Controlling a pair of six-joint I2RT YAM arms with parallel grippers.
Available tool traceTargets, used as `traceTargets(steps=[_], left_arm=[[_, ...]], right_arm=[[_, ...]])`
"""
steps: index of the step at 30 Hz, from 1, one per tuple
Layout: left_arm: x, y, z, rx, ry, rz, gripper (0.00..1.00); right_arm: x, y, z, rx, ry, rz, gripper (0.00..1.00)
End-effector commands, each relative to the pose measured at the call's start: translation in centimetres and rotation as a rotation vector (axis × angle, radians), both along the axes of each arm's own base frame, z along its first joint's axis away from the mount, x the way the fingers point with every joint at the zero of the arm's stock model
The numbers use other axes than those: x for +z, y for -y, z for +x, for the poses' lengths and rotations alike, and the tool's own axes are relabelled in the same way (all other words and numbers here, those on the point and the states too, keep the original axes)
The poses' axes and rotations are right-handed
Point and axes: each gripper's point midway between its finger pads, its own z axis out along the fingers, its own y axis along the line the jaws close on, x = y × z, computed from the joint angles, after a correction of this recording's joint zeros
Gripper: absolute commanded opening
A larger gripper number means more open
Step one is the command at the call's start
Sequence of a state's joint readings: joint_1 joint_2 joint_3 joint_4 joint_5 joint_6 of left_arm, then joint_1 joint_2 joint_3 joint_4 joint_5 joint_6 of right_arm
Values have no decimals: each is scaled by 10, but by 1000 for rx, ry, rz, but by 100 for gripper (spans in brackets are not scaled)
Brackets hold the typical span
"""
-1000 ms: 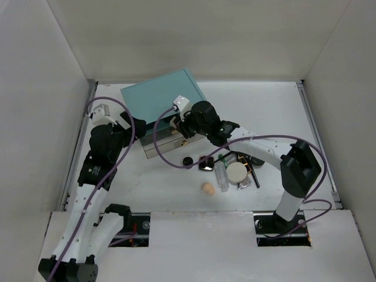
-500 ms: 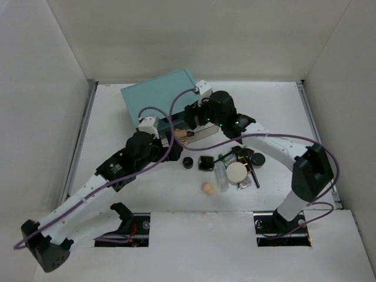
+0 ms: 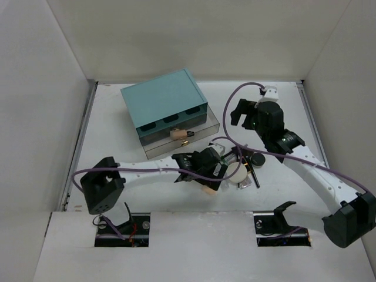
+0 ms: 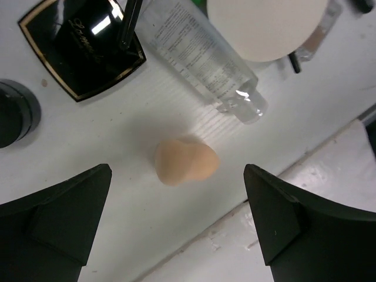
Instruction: Organize the makeup
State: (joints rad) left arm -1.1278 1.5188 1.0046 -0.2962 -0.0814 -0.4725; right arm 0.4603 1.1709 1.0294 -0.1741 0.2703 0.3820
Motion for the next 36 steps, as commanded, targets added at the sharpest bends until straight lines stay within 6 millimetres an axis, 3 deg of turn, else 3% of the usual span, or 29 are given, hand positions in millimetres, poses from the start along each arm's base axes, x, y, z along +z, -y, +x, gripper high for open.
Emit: traceTargets(steps=[1,4,10,13,17,22,25,30,32,36], left_arm=[[7,21,14,4,10,-26,98],[-1,34,25,11,15,-7,96],[-4,67,22,-38,-18,-59,96],[-8,75,29,-8,-26,-64,94],[-31,77,37,44,-62,-25,86],[-45,69,38,79,-77,10,66],[-43,66,35,82,-69,16,54],[-24,63,32,80,-35,2,14],[-11,65,30,63,-19,-19,7],[18,64,25,16,11,-54,6]], right_arm=[[-17,13,-12,-67,-52,18,100],[-19,18,-18,-68,-50,20,100],[-28,25,-27,-69,-57,6,100],[-28,32,-28,-86,-52,10,100],[-25,40,-29,-105,-38,17,100],[-20,46,-32,-118,-20,26,100],[-18,47,-34,-121,-10,31,100],[-11,49,-38,-123,14,44,100],[-9,49,-38,-121,21,43,100],[-11,47,-37,-115,16,42,100]])
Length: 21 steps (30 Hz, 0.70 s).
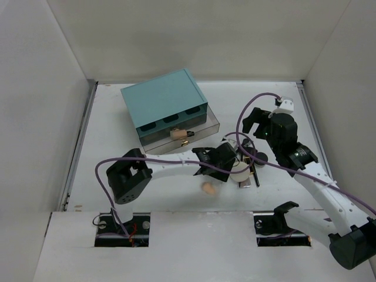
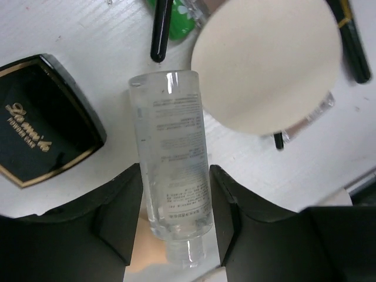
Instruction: Organize the makeup
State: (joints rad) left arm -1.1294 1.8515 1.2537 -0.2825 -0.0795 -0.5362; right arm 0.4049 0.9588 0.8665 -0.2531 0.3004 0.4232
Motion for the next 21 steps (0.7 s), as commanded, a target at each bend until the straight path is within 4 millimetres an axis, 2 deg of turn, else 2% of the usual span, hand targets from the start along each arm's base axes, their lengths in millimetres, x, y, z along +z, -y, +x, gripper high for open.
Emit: traceTargets(steps=[1,6,10,14,17,21], left_arm=[[64,0,-3,-40,82,-100,6],[123,-14,-6,-77,160,-184,4],[179,-22,10,-67,267,-287,3],[210,-51,55,44,368,-310,1],[231,-83,98,160,464,-331,1],[232,-118,143,241,517,-347,1]], right_arm=[[9,2,3,-17,42,22,100],[4,1,7,-18,31,17,100],[-2,-1,12,-13,18,12,100],[-5,-1,18,-11,9,15,100],[-5,-3,22,-3,8,22,100],[-4,-7,28,10,8,26,100]])
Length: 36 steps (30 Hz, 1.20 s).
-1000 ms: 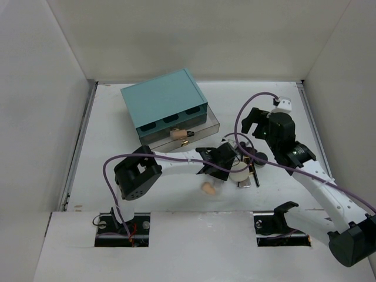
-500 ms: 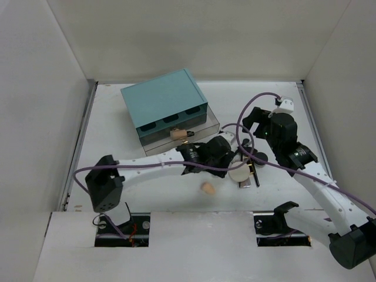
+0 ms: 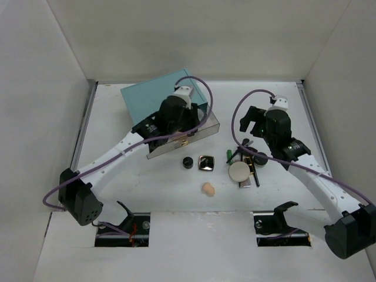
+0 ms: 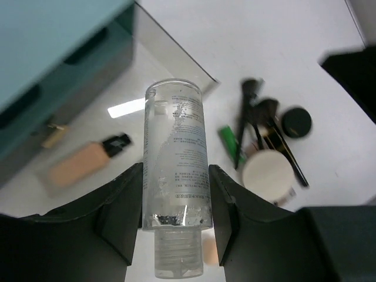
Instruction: Organize the makeup
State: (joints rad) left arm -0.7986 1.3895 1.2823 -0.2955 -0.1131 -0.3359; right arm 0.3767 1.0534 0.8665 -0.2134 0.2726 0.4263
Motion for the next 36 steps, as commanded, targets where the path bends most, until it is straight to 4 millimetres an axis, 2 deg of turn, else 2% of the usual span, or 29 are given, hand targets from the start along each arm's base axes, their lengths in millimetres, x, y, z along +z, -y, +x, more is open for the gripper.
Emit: traceTargets(steps=[1,6,12,15,20,23,25,28,30,35,36], left_arm=[[29,-23,35,41,114,-73,1],[2,-37,60,19,41,-76,1],[-15,-39,54,-1,30,-35,4],[-28,-51,65,47,11,-6,4],[-50,-63,84,93,-23,29,4],[-59,-68,92,104,-33,45,7],[-61,-69,94,103,-37,47,12],[-57,-72,92,108,-25,46,26],[-50,-74,90,108,-7,40,49],[-29,-78,82,105,40,29,76],[-24,-80,80,109,50,26,78]], right_arm=[[18,-6,12,15,59,35,100],[13,-14,17,46,33,21,100],[-8,-37,0,138,-3,-10,100],[-19,-63,-11,215,-24,-14,100],[-53,-109,-29,313,-110,-41,100],[-67,-125,-34,309,-150,-31,100],[-73,-132,-35,286,-164,-11,100],[-80,-140,-39,269,-162,-6,100],[-84,-145,-44,268,-165,-9,100],[-106,-163,-56,287,-201,-48,100],[-113,-167,-59,295,-215,-63,100]])
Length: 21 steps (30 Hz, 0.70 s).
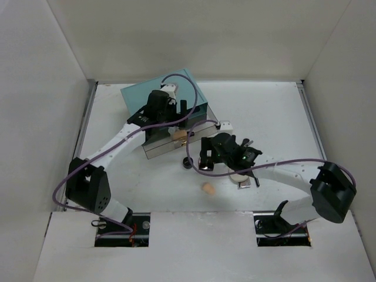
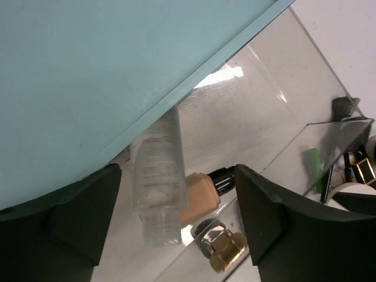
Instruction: Organize the makeup
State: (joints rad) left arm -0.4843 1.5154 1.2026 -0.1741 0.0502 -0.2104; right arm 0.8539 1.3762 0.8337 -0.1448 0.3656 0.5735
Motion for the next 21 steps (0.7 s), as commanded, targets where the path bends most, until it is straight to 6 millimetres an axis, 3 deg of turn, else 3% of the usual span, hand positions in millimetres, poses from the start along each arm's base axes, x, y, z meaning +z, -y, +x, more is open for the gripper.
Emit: traceTargets(steps=[1,4,9,15,21], left_arm=[[46,-3,-4,-4,129,-39,83],[64,-6,-15,-10,171,-46,100],[85,-18,-34,18,220,-46,100],[79,-43,-54,98,223,5,100],[82,-52,-82,131,240,-27,100]], right_arm=[[-7,-14,1,-30,16,10,100],[-16,-15,0,-79,12,-6,100],[-38,-16,-5,-117,-17,-30,100],[-57,-28,-7,-133,-43,-47,100],[-80,-20,-8,-225,-43,-90,100]])
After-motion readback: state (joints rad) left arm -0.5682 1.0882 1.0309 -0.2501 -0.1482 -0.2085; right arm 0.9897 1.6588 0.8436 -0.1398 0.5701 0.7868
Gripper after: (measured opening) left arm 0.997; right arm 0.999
